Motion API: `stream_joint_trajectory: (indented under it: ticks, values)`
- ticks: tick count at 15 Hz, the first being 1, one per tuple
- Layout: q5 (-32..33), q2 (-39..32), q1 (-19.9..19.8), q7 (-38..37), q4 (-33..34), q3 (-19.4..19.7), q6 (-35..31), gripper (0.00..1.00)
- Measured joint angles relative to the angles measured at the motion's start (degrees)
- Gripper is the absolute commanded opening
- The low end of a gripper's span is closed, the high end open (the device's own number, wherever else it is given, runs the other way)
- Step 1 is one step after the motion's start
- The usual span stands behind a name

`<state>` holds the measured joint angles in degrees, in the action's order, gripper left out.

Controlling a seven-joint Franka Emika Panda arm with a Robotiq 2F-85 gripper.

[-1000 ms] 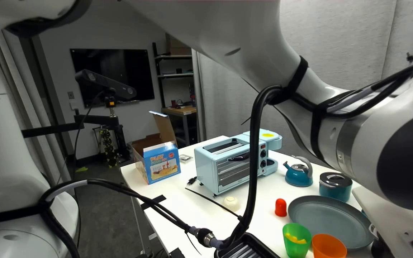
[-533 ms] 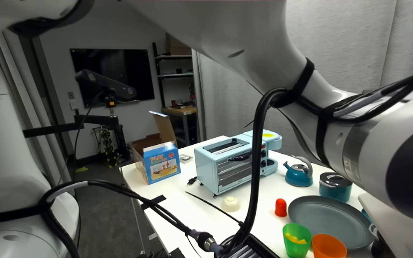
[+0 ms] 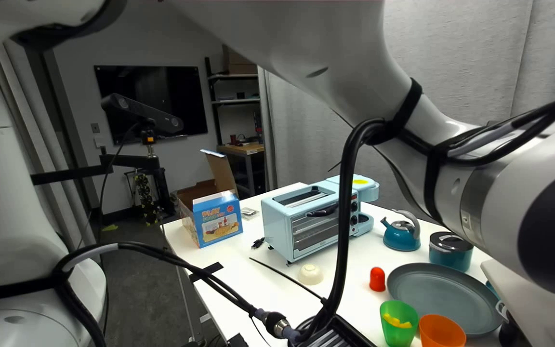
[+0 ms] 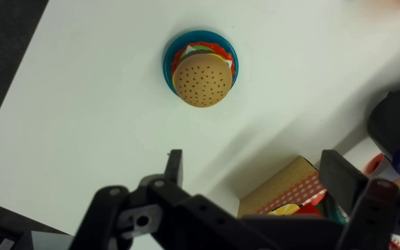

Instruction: Put the fake burger on the tray

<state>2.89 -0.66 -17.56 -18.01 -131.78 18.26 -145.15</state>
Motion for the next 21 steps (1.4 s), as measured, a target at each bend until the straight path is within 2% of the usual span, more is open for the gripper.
stream_joint_trajectory:
  ticks: [10, 21]
  values:
    - [0.17, -0.09, 0.31, -0.16, -2.66, -0.64, -0.47, 1.0]
    - [5.6, -4.55, 0.34, -3.3, -4.14, 0.1, -7.8, 1.0]
